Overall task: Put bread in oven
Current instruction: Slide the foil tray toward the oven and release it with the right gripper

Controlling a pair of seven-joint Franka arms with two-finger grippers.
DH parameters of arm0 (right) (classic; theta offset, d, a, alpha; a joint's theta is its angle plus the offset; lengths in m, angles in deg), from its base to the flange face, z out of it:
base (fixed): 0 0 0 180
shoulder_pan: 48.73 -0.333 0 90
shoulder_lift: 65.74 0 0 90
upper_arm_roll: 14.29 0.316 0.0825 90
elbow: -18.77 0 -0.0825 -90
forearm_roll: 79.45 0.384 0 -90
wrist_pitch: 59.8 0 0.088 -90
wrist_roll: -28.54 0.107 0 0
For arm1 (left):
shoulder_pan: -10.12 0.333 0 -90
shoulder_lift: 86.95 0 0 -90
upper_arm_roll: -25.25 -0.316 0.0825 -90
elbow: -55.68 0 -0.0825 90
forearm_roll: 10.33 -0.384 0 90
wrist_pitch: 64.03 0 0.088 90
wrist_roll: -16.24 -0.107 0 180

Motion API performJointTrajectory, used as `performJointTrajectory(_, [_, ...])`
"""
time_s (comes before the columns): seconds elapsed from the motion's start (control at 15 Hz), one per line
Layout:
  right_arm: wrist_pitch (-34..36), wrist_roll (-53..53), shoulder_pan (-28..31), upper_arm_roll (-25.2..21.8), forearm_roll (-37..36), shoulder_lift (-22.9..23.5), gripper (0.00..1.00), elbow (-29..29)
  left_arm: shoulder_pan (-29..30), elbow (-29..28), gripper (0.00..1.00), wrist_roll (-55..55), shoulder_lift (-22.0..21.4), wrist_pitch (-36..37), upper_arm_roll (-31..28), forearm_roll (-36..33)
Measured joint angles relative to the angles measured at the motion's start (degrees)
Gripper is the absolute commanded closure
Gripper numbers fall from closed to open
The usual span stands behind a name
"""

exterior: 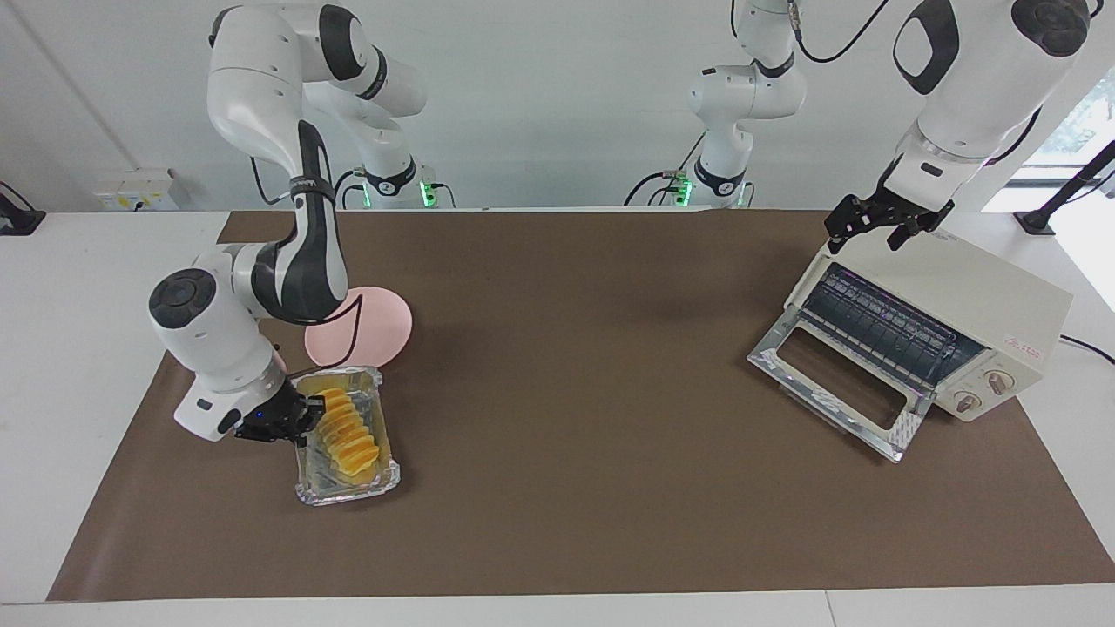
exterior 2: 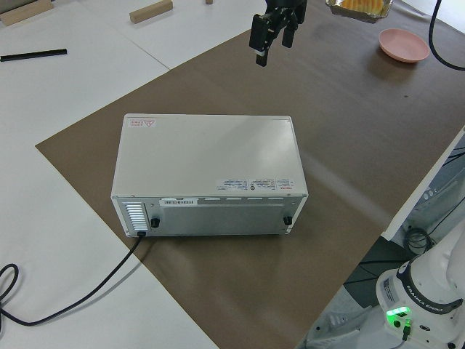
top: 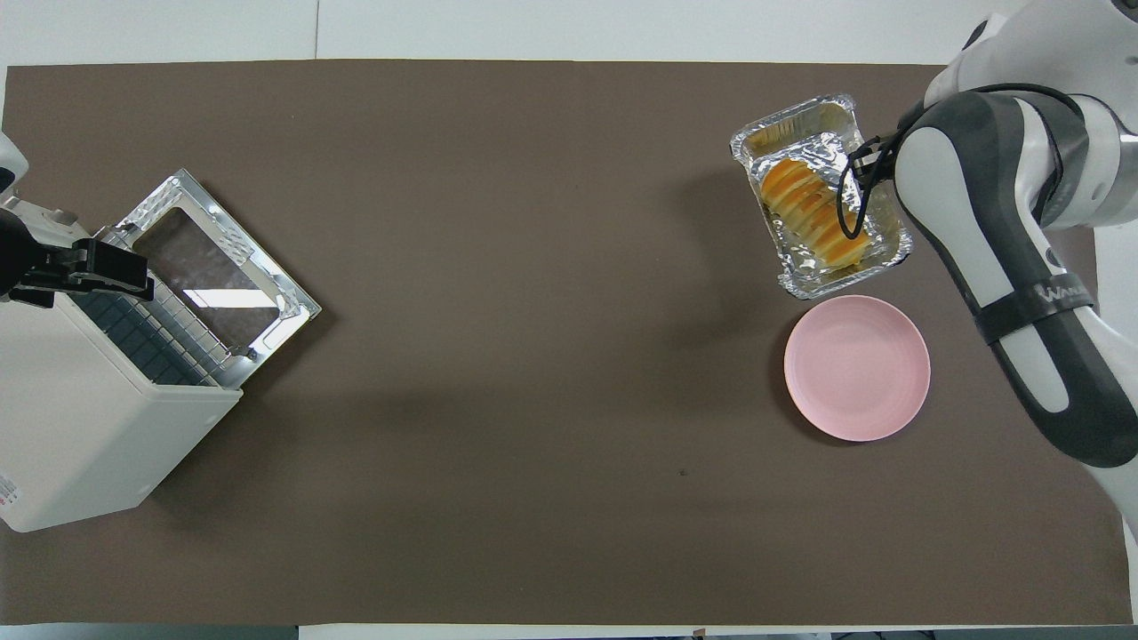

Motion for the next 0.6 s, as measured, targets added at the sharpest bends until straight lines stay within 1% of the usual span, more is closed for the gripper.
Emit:
performJointTrajectory(0.13, [3.3, 7.0, -5.2, 0.3, 0.5, -1.7, 1.0, 1.9, 0.0, 0.0, 0.0, 0.0, 0.0, 0.0, 0.0, 0.0])
performJointTrajectory(0.33, [3.7, 20.7, -14.0, 0.5, 3.9, -2.2, 1.0, 2.4, 0.0, 0.0, 0.0, 0.0, 0.0, 0.0, 0.0, 0.0])
performJointTrajectory(0.47, [1.8, 27.2, -19.2, 0.5, 4.4, -1.9, 1.0, 1.2, 0.0, 0.0, 0.0, 0.0, 0.0, 0.0, 0.0, 0.0])
performJointTrajectory(0.6, [-4.5, 31.3, -23.5, 0.5, 4.4, -1.6, 1.0, -3.3, 0.0, 0.0, 0.0, 0.0, 0.0, 0.0, 0.0, 0.0])
